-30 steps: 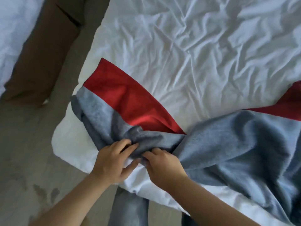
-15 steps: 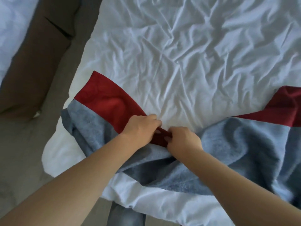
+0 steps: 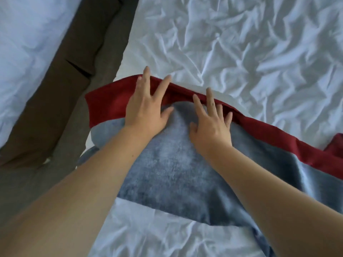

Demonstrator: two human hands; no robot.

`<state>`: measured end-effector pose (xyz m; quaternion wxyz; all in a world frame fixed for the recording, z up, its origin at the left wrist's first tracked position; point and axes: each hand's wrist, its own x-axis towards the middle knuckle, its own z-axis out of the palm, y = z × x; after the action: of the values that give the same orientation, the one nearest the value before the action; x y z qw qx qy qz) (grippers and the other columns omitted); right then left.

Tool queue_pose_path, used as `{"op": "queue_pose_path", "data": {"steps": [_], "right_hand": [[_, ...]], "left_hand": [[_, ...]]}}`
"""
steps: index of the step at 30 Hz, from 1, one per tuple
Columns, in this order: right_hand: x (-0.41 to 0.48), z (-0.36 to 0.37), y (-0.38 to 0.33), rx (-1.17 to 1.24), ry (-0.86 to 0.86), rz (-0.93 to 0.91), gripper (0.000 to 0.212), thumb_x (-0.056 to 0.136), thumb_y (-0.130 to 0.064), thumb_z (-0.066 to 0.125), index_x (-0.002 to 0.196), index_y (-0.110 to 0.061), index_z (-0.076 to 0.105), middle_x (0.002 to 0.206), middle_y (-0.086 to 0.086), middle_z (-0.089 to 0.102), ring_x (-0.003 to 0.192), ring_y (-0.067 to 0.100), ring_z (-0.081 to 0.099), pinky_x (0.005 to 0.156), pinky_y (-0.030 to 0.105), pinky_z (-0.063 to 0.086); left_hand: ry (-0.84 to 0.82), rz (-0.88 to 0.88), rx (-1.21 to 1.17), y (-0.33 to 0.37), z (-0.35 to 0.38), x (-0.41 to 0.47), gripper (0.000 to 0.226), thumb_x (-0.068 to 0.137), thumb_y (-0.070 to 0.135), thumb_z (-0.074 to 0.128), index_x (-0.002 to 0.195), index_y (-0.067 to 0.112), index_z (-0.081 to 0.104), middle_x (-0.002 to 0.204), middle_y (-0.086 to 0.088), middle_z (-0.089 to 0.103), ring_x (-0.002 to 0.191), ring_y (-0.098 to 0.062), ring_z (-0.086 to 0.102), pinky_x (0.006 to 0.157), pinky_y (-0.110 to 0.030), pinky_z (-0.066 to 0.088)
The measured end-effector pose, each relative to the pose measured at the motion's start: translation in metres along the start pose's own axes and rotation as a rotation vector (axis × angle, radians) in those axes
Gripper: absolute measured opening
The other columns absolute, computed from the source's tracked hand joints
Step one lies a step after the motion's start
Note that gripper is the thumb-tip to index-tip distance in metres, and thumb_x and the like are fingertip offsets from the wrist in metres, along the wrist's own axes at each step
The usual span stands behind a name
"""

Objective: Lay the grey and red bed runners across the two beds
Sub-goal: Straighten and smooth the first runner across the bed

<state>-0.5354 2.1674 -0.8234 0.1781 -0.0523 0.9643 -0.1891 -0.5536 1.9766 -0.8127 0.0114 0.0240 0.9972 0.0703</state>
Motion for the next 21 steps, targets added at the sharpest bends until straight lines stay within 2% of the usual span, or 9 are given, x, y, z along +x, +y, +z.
{"op": "queue_pose_path", "data": {"steps": [2, 4, 6, 12, 14, 15, 17, 19, 21], "right_hand": [[-0.022, 0.029, 0.035, -0.119, -0.063, 0.041, 0.071, 0.102, -0.05, 0.039, 0.159, -0.045, -0.002, 0.166, -0.011, -0.025, 0.156, 0.034, -0.007, 0.121, 0.066, 0.0], [-0.051, 0.05, 0.07, -0.185, -0.083, 0.073, 0.066, 0.1, -0.065, 0.022, 0.157, -0.048, -0.007, 0.168, -0.012, -0.019, 0.156, 0.028, -0.012, 0.12, 0.067, 0.0], [-0.077, 0.061, 0.096, -0.234, -0.06, 0.069, 0.064, 0.1, -0.07, 0.012, 0.157, -0.049, -0.009, 0.169, -0.013, -0.013, 0.156, 0.024, -0.012, 0.12, 0.067, 0.001], [-0.101, 0.064, 0.116, -0.281, -0.064, 0.045, 0.064, 0.1, -0.068, 0.01, 0.157, -0.047, -0.012, 0.17, -0.007, -0.012, 0.156, 0.027, -0.014, 0.123, 0.063, 0.001], [-0.108, 0.062, 0.105, -0.241, -0.069, 0.046, 0.069, 0.1, -0.068, 0.017, 0.158, -0.043, -0.011, 0.17, 0.001, -0.014, 0.155, 0.033, -0.017, 0.122, 0.065, 0.003], [-0.113, 0.061, 0.097, -0.214, -0.057, 0.008, 0.073, 0.099, -0.068, 0.024, 0.159, -0.042, -0.008, 0.17, 0.007, -0.013, 0.154, 0.037, -0.015, 0.121, 0.066, 0.005], [-0.126, 0.063, 0.075, -0.194, -0.015, -0.194, 0.079, 0.096, -0.068, 0.037, 0.161, -0.039, 0.002, 0.169, 0.016, -0.006, 0.154, 0.043, -0.009, 0.12, 0.067, 0.008], [-0.146, 0.078, 0.054, -0.195, -0.03, -0.48, 0.08, 0.093, -0.067, 0.046, 0.161, -0.037, 0.017, 0.169, 0.016, 0.003, 0.155, 0.041, -0.001, 0.12, 0.068, 0.013], [-0.168, 0.098, 0.034, -0.229, -0.114, -0.663, 0.078, 0.088, -0.062, 0.059, 0.156, -0.03, 0.035, 0.168, 0.014, 0.016, 0.156, 0.035, 0.009, 0.12, 0.064, 0.019]], "left_hand": [[-0.146, 0.052, 0.021, 0.004, 0.029, -0.025, 0.082, 0.094, 0.066, 0.051, 0.162, 0.041, 0.012, 0.172, -0.013, -0.002, 0.155, -0.042, 0.017, 0.114, -0.059, 0.036], [-0.263, 0.07, 0.046, 0.012, 0.061, -0.061, 0.08, 0.093, 0.077, 0.034, 0.161, 0.047, 0.006, 0.173, -0.003, -0.003, 0.157, -0.036, 0.01, 0.118, -0.068, 0.022], [-0.285, 0.067, 0.079, 0.015, 0.086, -0.098, 0.076, 0.094, 0.08, 0.022, 0.161, 0.048, 0.004, 0.173, 0.003, -0.001, 0.159, -0.033, 0.004, 0.119, -0.072, 0.012], [-0.181, 0.056, 0.069, 0.006, 0.098, -0.141, 0.074, 0.098, 0.076, 0.026, 0.162, 0.04, 0.018, 0.172, 0.004, 0.014, 0.159, -0.032, 0.009, 0.123, -0.064, 0.013], [-0.156, 0.088, 0.078, 0.003, 0.094, -0.153, 0.074, 0.099, 0.074, 0.029, 0.162, 0.037, 0.021, 0.171, 0.003, 0.017, 0.158, -0.031, 0.015, 0.124, -0.06, 0.016], [-0.147, 0.101, 0.082, 0.0, 0.091, -0.159, 0.073, 0.099, 0.072, 0.03, 0.162, 0.036, 0.021, 0.171, 0.003, 0.019, 0.157, -0.031, 0.018, 0.124, -0.058, 0.017], [-0.124, 0.096, 0.098, -0.009, 0.083, -0.169, 0.073, 0.099, 0.071, 0.033, 0.162, 0.037, 0.021, 0.171, 0.003, 0.019, 0.155, -0.03, 0.025, 0.124, -0.057, 0.017], [-0.087, 0.066, 0.114, -0.021, 0.075, -0.182, 0.073, 0.098, 0.072, 0.038, 0.161, 0.037, 0.025, 0.171, 0.003, 0.019, 0.154, -0.028, 0.029, 0.122, -0.061, 0.016], [-0.016, 0.097, 0.046, -0.039, 0.069, -0.205, 0.073, 0.096, 0.069, 0.049, 0.159, 0.035, 0.033, 0.171, 0.0, 0.021, 0.154, -0.027, 0.028, 0.12, -0.064, 0.017]]}}
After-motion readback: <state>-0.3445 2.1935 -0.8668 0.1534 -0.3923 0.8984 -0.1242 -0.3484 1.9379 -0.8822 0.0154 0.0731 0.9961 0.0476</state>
